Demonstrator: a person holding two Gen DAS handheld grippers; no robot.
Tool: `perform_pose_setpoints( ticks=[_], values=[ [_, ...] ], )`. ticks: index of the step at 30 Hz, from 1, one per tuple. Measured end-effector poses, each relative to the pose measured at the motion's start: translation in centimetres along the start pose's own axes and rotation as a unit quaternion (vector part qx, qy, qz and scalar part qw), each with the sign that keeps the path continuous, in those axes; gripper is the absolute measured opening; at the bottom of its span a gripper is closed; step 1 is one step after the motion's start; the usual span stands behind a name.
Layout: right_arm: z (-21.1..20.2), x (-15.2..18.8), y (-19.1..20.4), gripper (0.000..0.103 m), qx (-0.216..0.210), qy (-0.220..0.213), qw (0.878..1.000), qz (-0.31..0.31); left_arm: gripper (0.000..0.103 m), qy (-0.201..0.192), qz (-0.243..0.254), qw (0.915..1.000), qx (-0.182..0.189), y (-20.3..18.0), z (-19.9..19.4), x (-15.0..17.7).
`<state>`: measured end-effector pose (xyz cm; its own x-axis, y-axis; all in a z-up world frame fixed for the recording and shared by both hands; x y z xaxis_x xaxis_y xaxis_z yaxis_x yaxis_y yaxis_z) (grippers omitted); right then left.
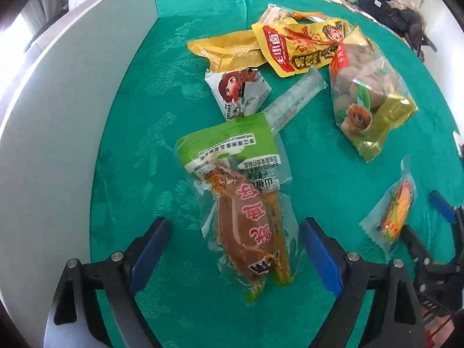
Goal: Organize snacks
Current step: 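Grasp the green-labelled braised meat pack with the left tool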
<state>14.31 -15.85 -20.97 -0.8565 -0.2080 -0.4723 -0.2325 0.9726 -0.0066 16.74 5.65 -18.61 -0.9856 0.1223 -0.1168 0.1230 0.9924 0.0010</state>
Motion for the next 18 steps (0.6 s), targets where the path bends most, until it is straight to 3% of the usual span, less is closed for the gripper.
perform_pose_setpoints(
  ticks=[1, 2, 3, 5, 10, 18],
  values=[
    [0.0, 0.0, 0.0, 0.096, 0.0, 0.0, 1.0, 0.0, 0.069, -0.014, 0.008, 0.9999, 0.004, -0.2, -0.4, 0.4],
    [0.0, 0.0, 0.0, 0.096, 0.0, 0.0, 1.0, 0.0, 0.061, -0.023, 0.009, 0.9997, 0.006, -0.2, -0.7, 0.6],
    [0.0, 0.0, 0.0, 0.096, 0.0, 0.0, 1.0, 0.0, 0.058, -0.021, 0.006, 0.9998, 0.001, 0.1, -0.8, 0.9],
    [0.0, 0.0, 0.0, 0.096, 0.0, 0.0, 1.0, 0.0, 0.053, -0.02, -0.005, 0.9995, 0.025, 0.4, -1.1, 1.6],
    [0.0, 0.0, 0.0, 0.096, 0.0, 0.0, 1.0, 0.0, 0.051, -0.023, 0.021, 0.9995, -0.011, 0.5, -1.7, 3.8],
    [0.0, 0.0, 0.0, 0.096, 0.0, 0.0, 1.0, 0.001, 0.051, -0.046, 0.023, 0.9982, -0.031, 0.0, -2.1, 6.7]
  ],
)
Point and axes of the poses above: each gripper's, at about its wrist camera, not at the fingertips, and z roughly the way its jaws point, y to its left, x to its underside, the point moved 6 cm from there along z, roughly the way its jaws point, and after that the axes turned 11 degrees about y, right-handed, at the moved point
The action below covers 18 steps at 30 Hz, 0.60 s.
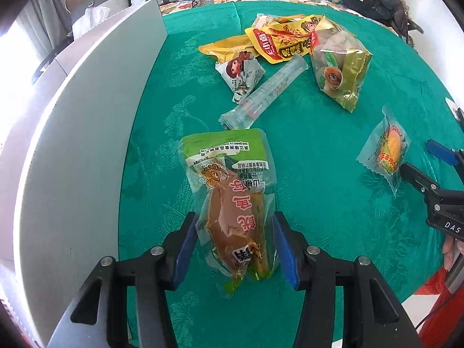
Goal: Organize snacks
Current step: 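Grasp the green-labelled braised meat pack with the left tool, then grasp the clear corn sausage pack with the right tool while the left tool holds its pack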
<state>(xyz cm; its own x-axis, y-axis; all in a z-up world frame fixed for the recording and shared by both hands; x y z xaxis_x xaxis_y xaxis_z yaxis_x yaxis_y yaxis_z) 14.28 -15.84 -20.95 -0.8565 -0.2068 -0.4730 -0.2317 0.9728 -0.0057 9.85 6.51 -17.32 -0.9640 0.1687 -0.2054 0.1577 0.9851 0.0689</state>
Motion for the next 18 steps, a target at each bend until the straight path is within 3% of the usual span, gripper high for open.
perform_pose_setpoints(
  ticks=[11, 14, 15, 18],
  values=[
    [0.0, 0.1, 0.0, 0.096, 0.0, 0.0, 1.0, 0.0, 0.051, -0.009, 0.003, 0.9999, 0.01, 0.1, 0.0, 0.2],
    [-0.5, 0.5, -0.6, 0.093, 0.007, 0.031, 0.999, 0.021, 0.051, -0.014, 0.0, 0.9997, 0.02, 0.4, -0.2, 0.4],
    [-1.1, 0.7, -1.1, 0.092, -0.005, 0.044, 0.997, 0.058, 0.051, -0.017, -0.002, 0.9996, 0.024, 0.5, -0.3, 0.4],
    [-2.3, 0.3, -1.2, 0.092, -0.108, 0.067, 0.977, 0.169, 0.05, -0.017, -0.017, 0.9986, 0.047, 0.9, -0.3, 0.5]
  ],
)
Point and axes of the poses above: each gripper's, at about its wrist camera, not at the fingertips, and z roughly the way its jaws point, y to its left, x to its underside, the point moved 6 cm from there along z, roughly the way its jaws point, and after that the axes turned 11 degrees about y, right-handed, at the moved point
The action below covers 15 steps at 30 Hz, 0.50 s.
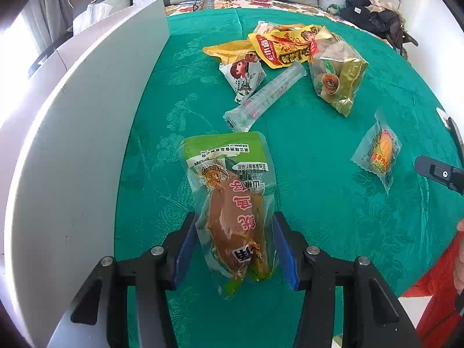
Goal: Organize snacks
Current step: 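Grasp the clear corn sausage pack with the right tool while the left tool holds its pack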
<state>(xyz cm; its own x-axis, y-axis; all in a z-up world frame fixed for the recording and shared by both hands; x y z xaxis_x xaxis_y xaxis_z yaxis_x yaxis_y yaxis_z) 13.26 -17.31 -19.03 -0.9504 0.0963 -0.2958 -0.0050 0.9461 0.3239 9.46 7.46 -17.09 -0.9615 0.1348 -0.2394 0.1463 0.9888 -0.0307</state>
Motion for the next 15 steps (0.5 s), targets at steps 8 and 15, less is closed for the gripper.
perform_pose_setpoints(
  ticks=[8, 15],
  values=[
    [4.6, -3.1, 5.8, 0.092, 0.053, 0.054, 0.996, 0.055, 0.05, -0.022, 0.003, 0.9995, 0.021, 0.3, -1.6, 0.1],
    [3.1, -1.8, 5.3, 0.03, 0.066, 0.027, 0.997, 0.037, 0.05, -0.039, -0.003, 0.9981, 0.048, 1.1, -3.3, 0.9]
  ],
)
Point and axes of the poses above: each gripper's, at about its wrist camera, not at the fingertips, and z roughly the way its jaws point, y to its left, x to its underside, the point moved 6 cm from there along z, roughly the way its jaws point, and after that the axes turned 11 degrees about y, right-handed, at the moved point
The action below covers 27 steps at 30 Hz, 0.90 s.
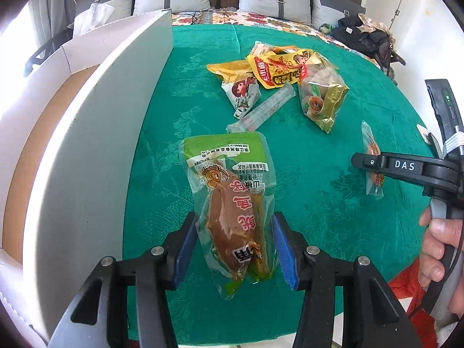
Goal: Organize snacks
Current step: 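Grasp the clear corn sausage pack with the right tool while the left tool holds its pack, then carry both packs into the white cardboard box and open both tools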
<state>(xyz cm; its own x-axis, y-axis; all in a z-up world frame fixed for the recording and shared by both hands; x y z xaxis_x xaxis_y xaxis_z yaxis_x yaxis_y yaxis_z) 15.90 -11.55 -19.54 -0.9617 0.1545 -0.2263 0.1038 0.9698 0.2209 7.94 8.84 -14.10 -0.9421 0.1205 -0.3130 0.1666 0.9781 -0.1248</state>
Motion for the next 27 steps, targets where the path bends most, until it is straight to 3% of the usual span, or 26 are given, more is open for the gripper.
perform_pose_setpoints(
  ticks=[2, 6, 9, 11, 14, 16, 20, 21, 22, 23, 24, 27],
  values=[
    [-1.0, 0.9, -2.1, 0.03, -0.073, 0.001, 0.996, 0.043, 0.05, -0.006, 0.002, 0.9999, 0.014, -0.3, -0.5, -0.1],
    [-2.9, 1.8, -4.6, 0.03, -0.145, 0.006, 0.985, 0.09, 0.05, -0.015, -0.015, 0.9965, 0.081, -0.7, -2.7, -0.5],
    [-5.7, 1.3, -2.0, 0.03, -0.182, -0.005, 0.981, 0.068, 0.05, -0.04, -0.06, 0.9859, 0.151, 0.9, -6.3, -1.7],
    [-7.8, 0.6, 2.2, 0.03, -0.212, -0.012, 0.977, 0.031, 0.05, -0.068, -0.09, 0.9798, 0.165, 3.5, -8.9, -2.6],
    [-10.6, -0.7, 10.8, 0.031, -0.254, -0.021, 0.966, -0.046, 0.05, -0.107, -0.133, 0.9754, 0.14, 8.6, -12.5, -3.4],
    [-12.4, -0.7, 16.5, 0.031, -0.277, -0.023, 0.955, -0.101, 0.05, -0.123, -0.163, 0.9734, 0.104, 12.8, -14.1, -3.6],
    [-12.9, 0.1, 26.7, 0.032, -0.288, -0.021, 0.938, -0.193, 0.052, -0.111, -0.221, 0.9679, 0.045, 20.3, -14.2, -2.8],
    [-12.4, 0.4, 28.6, 0.034, -0.285, -0.018, 0.935, -0.212, 0.059, -0.094, -0.233, 0.9677, 0.023, 21.7, -13.4, -2.2],
    [-11.7, 0.7, 30.2, 0.038, -0.277, -0.012, 0.934, -0.225, 0.065, -0.075, -0.249, 0.9656, -0.001, 23.0, -12.5, -1.6],
    [-10.7, 1.0, 31.2, 0.055, -0.265, -0.003, 0.936, -0.233, 0.07, -0.059, -0.264, 0.9625, -0.018, 24.1, -11.6, -0.9],
    [-9.9, 1.4, 31.4, 0.066, -0.258, 0.005, 0.937, -0.234, 0.084, -0.047, -0.277, 0.9593, -0.028, 24.8, -10.7, 0.1],
    [-8.8, 1.9, 29.6, 0.065, -0.248, 0.005, 0.942, -0.227, 0.088, -0.048, -0.302, 0.9517, -0.028, 25.2, -10.1, 1.9]
  ],
)
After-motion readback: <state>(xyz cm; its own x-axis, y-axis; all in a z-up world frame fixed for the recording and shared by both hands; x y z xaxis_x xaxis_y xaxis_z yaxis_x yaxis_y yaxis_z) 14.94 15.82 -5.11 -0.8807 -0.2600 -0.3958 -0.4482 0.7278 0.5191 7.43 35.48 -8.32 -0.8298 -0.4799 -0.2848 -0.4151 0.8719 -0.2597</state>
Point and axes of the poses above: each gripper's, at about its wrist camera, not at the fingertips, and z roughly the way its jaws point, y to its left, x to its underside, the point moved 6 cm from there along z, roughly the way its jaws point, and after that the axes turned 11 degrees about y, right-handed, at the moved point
